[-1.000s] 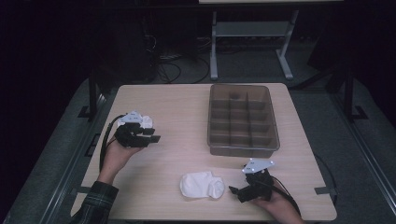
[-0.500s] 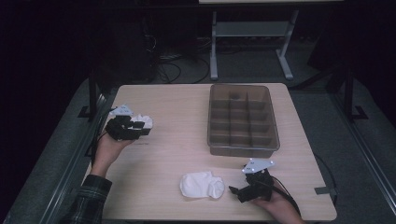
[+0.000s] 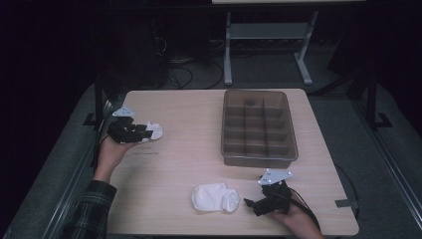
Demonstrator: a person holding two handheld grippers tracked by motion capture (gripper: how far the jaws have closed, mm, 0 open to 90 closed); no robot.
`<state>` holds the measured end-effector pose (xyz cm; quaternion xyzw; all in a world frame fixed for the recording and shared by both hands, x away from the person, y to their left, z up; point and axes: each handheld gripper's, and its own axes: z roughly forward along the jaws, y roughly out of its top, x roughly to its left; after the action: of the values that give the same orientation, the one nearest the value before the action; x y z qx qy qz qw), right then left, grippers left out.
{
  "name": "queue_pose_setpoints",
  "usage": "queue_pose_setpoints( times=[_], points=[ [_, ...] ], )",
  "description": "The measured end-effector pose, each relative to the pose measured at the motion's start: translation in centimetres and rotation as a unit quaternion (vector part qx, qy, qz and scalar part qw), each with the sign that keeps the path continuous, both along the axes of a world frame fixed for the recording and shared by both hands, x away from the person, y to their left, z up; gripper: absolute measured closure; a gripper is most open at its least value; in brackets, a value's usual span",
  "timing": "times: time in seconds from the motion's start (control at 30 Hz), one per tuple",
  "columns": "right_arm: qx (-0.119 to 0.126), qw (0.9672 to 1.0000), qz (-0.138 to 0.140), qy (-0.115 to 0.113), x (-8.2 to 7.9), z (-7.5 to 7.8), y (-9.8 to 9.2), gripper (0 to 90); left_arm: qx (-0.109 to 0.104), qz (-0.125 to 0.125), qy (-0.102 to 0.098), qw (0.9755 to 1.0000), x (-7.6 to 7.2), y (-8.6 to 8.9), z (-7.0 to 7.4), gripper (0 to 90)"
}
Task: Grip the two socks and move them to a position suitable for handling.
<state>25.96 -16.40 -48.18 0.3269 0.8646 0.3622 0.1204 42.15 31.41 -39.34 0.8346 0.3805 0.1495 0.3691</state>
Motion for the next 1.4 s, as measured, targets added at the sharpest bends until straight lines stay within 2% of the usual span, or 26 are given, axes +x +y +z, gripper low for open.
queue_pose_setpoints(
  times=[0.1, 0.3, 0.7, 0.83, 0.93, 1.17, 1.33, 1.4],
  points=[
    [-0.001, 1.0, 0.0, 0.0, 0.0, 0.0, 0.0, 2.3, -0.007, 0.01, -0.006, 0.9999, 0.6, 0.4, -0.3, 57.4],
    [0.0, 1.0, -0.001, 0.001, 0.0, 0.0, 0.0, 2.3, -0.008, 0.037, 0.007, 0.9993, 1.8, 1.0, -1.9, 57.4],
    [0.0, 1.0, -0.001, 0.0, 0.0, 0.0, 0.0, 2.4, -0.003, 0.071, 0.018, 0.9973, 3.8, 1.6, -4.6, 60.8],
    [-0.001, 1.0, 0.0, 0.0, 0.0, 0.0, 0.0, 2.3, -0.009, 0.079, 0.025, 0.9965, 4.3, 1.8, -5.5, 60.5],
    [-0.001, 1.0, 0.0, 0.0, 0.0, 0.0, 0.0, 2.3, 0.002, 0.081, 0.03, 0.9962, 4.5, 1.8, -6.0, 59.9],
    [0.0, 1.0, -0.001, -0.001, 0.0, 0.0, 0.0, 2.4, 0.011, 0.087, 0.043, 0.9952, 4.7, 2.0, -6.7, 60.5],
    [0.0, 1.0, 0.0, -0.001, 0.0, 0.0, 0.0, 2.3, 0.029, 0.085, 0.035, 0.9954, 4.7, 1.8, -6.7, 68.4],
    [0.0, 1.0, 0.0, 0.0, 0.0, 0.0, 0.0, 2.4, 0.032, 0.083, 0.033, 0.9955, 4.7, 1.8, -6.7, 77.2]
  ],
)
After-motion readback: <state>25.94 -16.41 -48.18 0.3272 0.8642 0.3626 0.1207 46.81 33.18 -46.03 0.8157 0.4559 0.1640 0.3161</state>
